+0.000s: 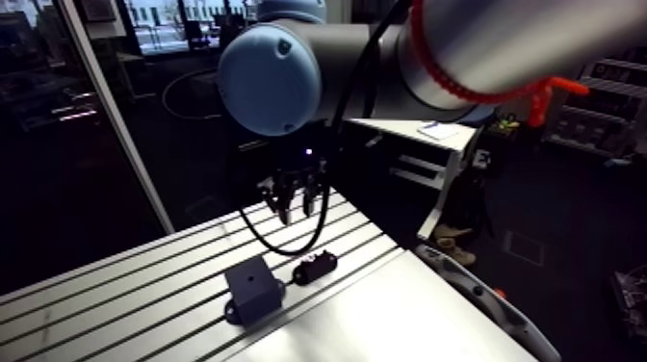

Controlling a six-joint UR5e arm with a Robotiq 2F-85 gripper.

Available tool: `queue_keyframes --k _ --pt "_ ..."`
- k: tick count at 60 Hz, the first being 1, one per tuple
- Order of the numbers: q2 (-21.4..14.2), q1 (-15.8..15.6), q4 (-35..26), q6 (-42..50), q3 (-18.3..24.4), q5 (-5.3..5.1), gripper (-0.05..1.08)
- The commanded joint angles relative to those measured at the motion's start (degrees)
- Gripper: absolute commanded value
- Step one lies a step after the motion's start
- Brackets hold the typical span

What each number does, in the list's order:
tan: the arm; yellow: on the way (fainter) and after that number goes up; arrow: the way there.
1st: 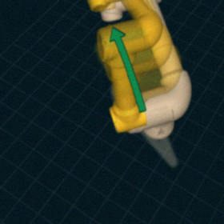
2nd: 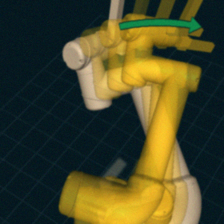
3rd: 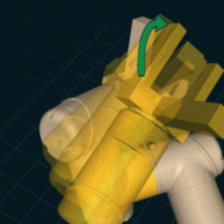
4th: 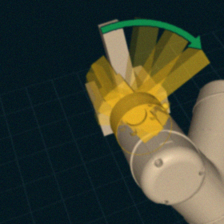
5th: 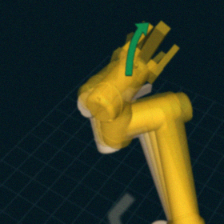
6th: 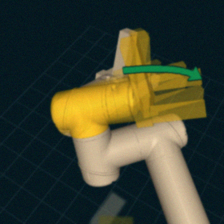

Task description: Pick up the M10 bolt and insert it into the hole until fully seated.

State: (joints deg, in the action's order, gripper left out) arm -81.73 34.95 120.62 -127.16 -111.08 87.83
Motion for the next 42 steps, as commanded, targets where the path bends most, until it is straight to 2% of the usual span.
queue_keyframes --k 1,24,31,35,42 --pt "0.21 0.04 1.13 -0.24 -1.01 0.02 0.5" --pt "0.98 0.38 1.5 -0.07 -2.58 0.02 0.5" --pt "1.85 0.74 4.35 -0.24 -3.1 0.11 0.5" --pt "2.13 0.74 5.31 -0.24 -3.3 0.27 0.5" --pt "2.74 0.74 5.73 -0.24 -3.58 1.22 0.5"
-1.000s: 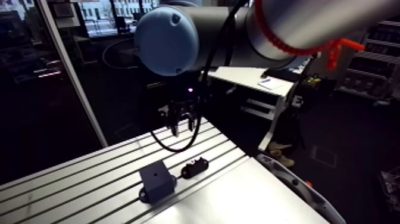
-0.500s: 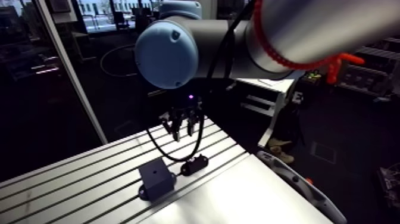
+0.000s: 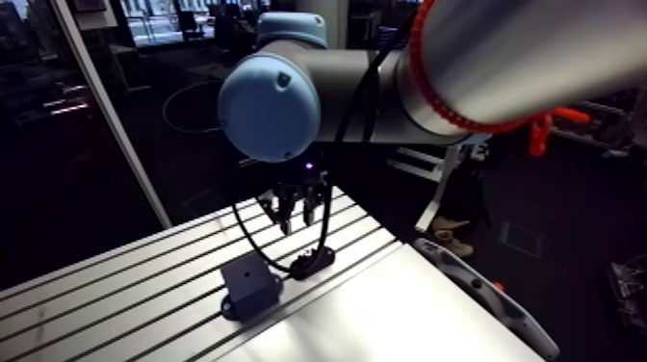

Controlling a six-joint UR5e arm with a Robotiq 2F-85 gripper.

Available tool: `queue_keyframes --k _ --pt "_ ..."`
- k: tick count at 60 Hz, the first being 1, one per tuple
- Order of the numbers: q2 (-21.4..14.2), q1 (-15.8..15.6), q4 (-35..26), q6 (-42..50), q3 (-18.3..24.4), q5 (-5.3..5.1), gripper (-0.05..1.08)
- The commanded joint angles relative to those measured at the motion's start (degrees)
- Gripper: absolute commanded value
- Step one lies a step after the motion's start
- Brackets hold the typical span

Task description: Pick up the M10 bolt and insert it into the hole until fully seated.

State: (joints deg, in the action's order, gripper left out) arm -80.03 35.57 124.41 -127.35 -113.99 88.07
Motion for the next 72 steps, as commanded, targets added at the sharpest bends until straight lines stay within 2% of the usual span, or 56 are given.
queue_keyframes --k 1,39,43,53,72 --pt "1.05 0.12 1.94 -0.06 -0.66 0.97 0.5" --pt "2.53 0.38 3.32 -0.58 -1.88 1.27 0.54" --pt "2.88 0.38 4.49 -0.67 -2.06 1.43 0.54" --pt "3.16 0.38 5.28 -0.67 -2.57 2.91 0.54" --pt "3.44 0.38 5.28 -0.59 -2.78 2.94 0.56"
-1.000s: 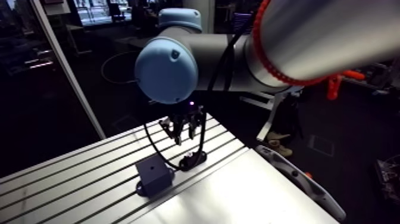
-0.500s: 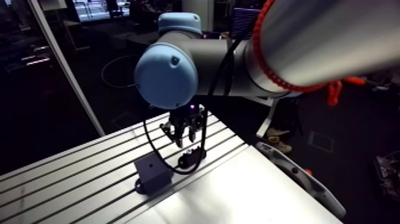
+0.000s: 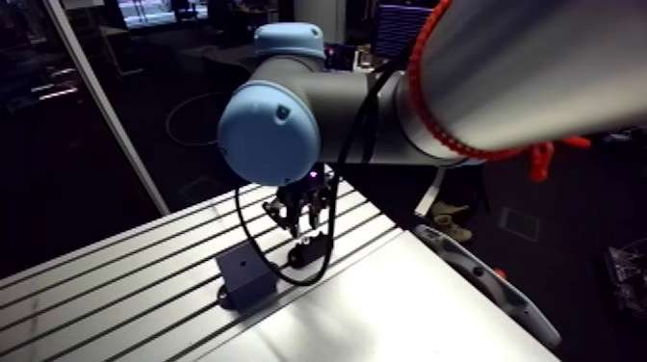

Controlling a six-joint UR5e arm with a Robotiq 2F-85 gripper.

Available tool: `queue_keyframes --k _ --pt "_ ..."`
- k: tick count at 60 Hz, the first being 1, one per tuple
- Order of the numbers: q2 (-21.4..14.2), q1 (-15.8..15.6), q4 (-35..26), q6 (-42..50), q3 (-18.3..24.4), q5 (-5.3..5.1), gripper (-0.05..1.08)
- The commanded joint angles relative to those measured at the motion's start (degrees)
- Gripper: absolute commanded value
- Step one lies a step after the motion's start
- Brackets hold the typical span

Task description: Pick up the M10 bolt and insert it into the hole until fully seated.

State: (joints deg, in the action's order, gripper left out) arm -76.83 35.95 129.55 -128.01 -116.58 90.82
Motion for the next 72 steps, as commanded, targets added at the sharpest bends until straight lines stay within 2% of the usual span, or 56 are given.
queue_keyframes --k 1,72 --pt "0.24 0.0 0.14 0.07 -0.19 0.19 0.56" --pt "0.84 -0.09 1.32 0.6 -1.42 0.19 0.56"
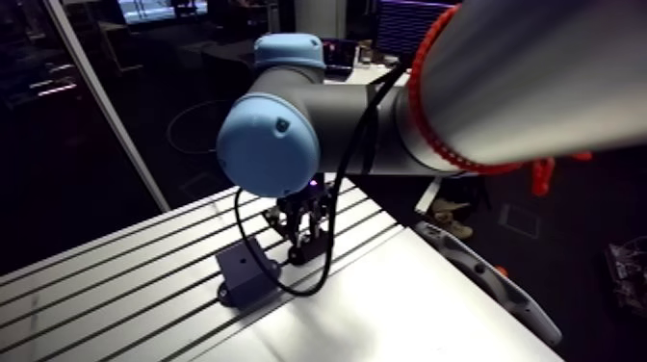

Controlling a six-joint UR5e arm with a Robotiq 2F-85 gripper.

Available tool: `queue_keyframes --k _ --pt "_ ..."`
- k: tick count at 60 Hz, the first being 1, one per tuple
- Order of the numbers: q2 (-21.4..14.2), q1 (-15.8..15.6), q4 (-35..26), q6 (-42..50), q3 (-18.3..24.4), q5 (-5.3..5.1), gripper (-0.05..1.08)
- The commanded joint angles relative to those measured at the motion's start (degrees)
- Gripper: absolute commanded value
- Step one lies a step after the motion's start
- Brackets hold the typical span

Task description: Pick up the M10 bolt and insert it into the hole until fully seated.

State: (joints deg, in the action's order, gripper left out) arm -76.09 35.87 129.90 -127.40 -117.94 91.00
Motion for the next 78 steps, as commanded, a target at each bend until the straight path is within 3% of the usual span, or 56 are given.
queue_keyframes --k 1,78 --pt "0.1 0.0 0.97 0.0 -0.05 0.01 0.56" --pt "1.35 0.0 1.37 -0.18 0.3 0.1 0.58"
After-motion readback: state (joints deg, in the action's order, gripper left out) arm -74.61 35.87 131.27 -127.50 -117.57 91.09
